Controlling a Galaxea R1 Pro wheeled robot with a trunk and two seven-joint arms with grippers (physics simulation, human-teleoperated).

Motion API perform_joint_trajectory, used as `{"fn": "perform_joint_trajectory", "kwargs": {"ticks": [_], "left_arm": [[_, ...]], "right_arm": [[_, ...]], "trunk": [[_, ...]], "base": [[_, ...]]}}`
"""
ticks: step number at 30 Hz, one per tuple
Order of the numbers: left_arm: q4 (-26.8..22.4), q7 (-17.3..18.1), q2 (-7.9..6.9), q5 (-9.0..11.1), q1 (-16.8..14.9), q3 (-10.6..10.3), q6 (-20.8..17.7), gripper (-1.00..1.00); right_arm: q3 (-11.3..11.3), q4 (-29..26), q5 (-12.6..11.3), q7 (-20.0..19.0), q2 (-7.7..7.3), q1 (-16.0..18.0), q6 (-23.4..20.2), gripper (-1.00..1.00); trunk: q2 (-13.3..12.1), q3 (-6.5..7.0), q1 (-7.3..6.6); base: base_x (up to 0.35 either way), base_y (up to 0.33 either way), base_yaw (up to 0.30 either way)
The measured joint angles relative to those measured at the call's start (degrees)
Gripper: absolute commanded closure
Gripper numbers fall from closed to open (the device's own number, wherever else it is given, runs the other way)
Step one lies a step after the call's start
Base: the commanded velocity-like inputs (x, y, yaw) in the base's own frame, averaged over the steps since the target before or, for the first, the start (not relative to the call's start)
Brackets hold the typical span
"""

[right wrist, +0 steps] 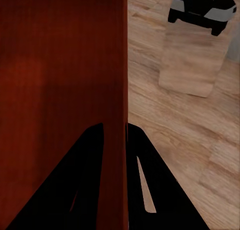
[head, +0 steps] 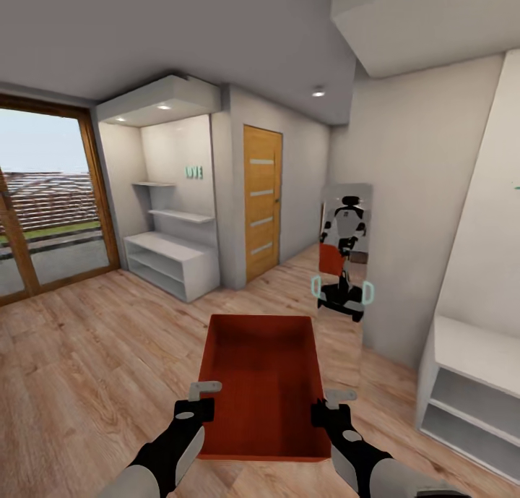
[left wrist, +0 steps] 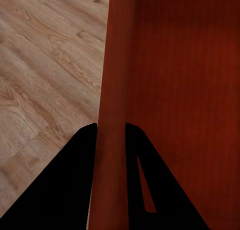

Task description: Move the two storage containers from the living room to the garage. In the garage, place one container on the floor and stack the other container on top of it (either order is fine).

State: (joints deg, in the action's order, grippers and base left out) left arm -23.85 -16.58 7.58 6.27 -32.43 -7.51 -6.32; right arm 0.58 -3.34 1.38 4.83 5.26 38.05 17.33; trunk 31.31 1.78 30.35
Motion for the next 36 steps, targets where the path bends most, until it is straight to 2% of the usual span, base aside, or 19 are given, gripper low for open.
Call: {"fn": "perform_joint_trajectory", "kwargs": {"ticks": [31,36], "left_arm": [[0.0,0.0,-0.04,0.1,0.0,0.0,0.0,1.0],[0.0,0.0,-0.06,0.1,0.0,-0.1,0.0,1.0]], "right_arm": [[0.0,0.0,0.0,0.1,0.03,0.0,0.0,1.0],[0.0,0.0,0.0,0.1,0.05,0.0,0.0,1.0]], "trunk": [[0.0,0.0,0.0],[0.0,0.0,0.0]], "base": [[0.322,0.0,0.001],[0.322,0.0,0.119]]}}
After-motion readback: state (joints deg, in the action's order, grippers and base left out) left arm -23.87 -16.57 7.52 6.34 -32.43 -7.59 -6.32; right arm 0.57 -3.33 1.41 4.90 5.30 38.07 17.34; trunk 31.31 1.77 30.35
